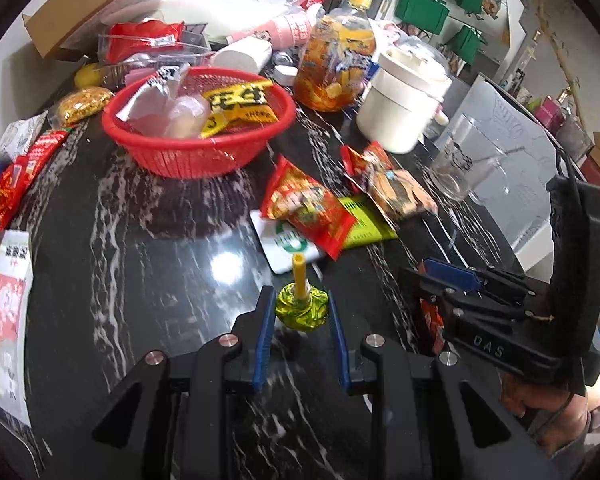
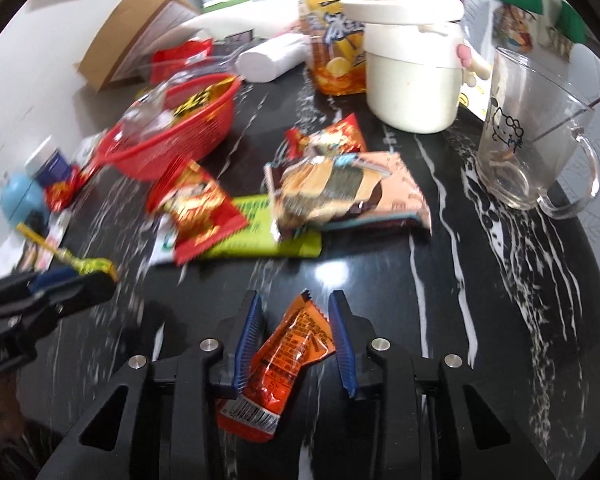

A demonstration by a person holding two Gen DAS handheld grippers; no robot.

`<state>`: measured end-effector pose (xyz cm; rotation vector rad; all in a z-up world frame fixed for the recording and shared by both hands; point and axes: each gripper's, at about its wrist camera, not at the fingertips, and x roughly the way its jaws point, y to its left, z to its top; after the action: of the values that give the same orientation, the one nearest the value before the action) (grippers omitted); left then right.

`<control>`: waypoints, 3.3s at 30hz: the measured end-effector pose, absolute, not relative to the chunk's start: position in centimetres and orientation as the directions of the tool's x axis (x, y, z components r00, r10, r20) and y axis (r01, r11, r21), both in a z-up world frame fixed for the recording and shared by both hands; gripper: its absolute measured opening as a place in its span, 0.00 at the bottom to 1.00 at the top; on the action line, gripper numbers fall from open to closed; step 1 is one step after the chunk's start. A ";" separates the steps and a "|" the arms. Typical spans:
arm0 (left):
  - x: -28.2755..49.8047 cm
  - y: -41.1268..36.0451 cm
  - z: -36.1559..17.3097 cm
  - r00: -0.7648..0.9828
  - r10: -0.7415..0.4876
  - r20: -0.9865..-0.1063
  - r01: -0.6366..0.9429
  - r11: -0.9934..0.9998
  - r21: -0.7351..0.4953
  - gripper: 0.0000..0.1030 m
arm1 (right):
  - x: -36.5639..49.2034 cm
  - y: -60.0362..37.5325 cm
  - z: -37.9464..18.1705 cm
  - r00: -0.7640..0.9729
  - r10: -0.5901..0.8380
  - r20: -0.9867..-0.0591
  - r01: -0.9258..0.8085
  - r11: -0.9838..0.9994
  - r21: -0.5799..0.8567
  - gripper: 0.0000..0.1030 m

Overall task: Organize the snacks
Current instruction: 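Grasp the green lollipop with the left gripper while the right gripper grasps the orange wafer bar, then carry the lollipop and orange wafer bar over the red basket with both grippers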

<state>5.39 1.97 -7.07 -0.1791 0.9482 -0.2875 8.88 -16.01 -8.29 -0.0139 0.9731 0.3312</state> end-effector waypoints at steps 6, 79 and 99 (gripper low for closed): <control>3.5 0.8 -7.3 0.512 -0.354 -0.782 0.200 0.935 -0.292 0.25 | 5.7 -17.1 -8.2 0.477 0.317 -0.820 -0.320 0.931 0.174 0.34; 1.7 -0.3 -2.7 0.592 -0.375 -0.714 0.236 0.927 -0.291 0.25 | 2.2 -17.1 -3.5 0.555 0.360 -0.750 -0.375 0.913 0.160 0.14; 6.1 0.4 4.9 0.752 -0.363 -0.550 0.277 0.931 -0.237 0.25 | 7.2 -15.2 3.4 0.638 0.454 -0.622 -0.479 0.866 0.140 0.14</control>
<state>6.12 0.43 4.89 -0.1437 0.6297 -0.3505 7.21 -15.20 3.39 -0.0390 0.6995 0.5326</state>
